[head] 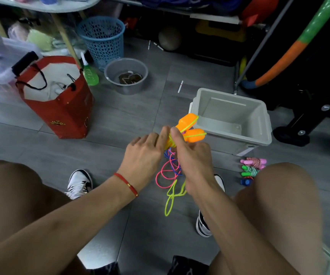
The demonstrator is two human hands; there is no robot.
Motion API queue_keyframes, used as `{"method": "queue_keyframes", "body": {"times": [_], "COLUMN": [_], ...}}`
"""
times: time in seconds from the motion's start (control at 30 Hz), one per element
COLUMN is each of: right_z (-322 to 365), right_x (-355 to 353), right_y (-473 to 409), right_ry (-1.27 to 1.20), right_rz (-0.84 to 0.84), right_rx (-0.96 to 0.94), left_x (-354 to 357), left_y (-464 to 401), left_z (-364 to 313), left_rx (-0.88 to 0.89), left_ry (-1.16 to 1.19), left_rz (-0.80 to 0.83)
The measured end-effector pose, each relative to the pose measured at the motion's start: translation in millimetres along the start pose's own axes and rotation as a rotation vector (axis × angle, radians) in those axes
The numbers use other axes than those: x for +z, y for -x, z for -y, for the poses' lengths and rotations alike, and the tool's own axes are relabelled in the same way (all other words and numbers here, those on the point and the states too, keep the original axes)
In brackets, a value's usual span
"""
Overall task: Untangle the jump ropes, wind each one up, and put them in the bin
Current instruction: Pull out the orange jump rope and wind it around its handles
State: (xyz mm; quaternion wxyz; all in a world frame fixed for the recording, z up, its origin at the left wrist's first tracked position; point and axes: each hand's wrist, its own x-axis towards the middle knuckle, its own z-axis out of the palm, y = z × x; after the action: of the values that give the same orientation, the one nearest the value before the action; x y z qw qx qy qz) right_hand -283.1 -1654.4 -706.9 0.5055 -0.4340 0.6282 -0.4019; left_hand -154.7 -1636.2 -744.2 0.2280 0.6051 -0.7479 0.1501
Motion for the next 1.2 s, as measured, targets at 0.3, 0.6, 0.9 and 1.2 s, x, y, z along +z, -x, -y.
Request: {"method": "queue_keyframes", "body": {"times": [0.3, 0.6, 0.9, 1.2], "right_z": [8.8, 10.1, -5.7, 3.1], "right_x": [-19.2, -34.1, -13.9, -17.6], "right_y": [-14.0, -14.7, -7.5, -1.9], "right_ry": [0.065, 0.352, 0.72, 1.075], "right_rz": [0.183, 0.509, 0.285, 0.391], "right_rx": [-0.151, -0.44, -0.354, -0.43], "left_x": [-34.7, -64.7, -27.1, -21.7], "left_y": [-8.9, -30.3, -27.7, -25.1], "left_z": [7.8, 42.2, 23.6, 25.9], "left_rx": [-0.415, -0.622, -0.8, -0.612], "left_ry": [0.936, 1.634, 1.092, 0.498], "left_rz": [0.185, 0.833, 0.315, 0.379]}}
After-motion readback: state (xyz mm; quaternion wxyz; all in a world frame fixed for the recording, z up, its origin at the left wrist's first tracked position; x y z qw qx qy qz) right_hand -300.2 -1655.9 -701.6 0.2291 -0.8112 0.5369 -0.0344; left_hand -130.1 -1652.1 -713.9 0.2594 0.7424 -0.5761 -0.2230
